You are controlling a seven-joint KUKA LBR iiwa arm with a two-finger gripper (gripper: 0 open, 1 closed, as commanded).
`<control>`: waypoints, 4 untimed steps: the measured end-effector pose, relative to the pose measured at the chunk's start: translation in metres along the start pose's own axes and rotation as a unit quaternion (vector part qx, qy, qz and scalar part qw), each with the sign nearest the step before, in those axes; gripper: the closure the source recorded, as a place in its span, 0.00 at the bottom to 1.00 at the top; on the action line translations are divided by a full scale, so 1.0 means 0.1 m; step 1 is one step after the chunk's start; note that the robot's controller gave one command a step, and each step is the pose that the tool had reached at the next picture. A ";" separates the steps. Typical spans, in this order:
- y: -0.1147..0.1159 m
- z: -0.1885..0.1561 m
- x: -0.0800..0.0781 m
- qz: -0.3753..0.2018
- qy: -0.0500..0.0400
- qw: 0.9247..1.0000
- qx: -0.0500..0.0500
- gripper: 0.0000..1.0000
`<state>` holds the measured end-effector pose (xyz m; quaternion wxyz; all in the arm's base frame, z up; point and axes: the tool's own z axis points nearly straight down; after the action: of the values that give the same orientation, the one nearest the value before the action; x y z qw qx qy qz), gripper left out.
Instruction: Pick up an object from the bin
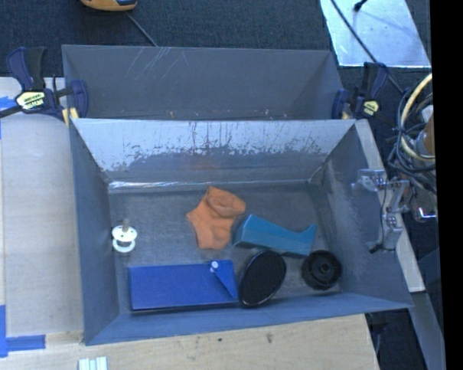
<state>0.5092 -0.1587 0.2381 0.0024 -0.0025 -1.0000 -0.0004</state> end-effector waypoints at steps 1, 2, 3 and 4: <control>0.01 -0.05 -0.01 -0.002 -0.004 1.000 0.001 0.00; 0.13 0.57 -0.06 0.007 -0.007 1.000 0.002 0.00; 0.58 0.78 -0.20 0.035 -0.003 0.999 0.000 0.00; 0.50 1.29 -0.15 0.060 -0.007 0.998 0.001 0.00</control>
Offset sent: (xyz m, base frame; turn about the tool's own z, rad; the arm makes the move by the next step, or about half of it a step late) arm 0.0060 0.0231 -0.1068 0.0247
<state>0.5240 -0.1088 0.1095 -0.0048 -0.0621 -0.9981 0.0006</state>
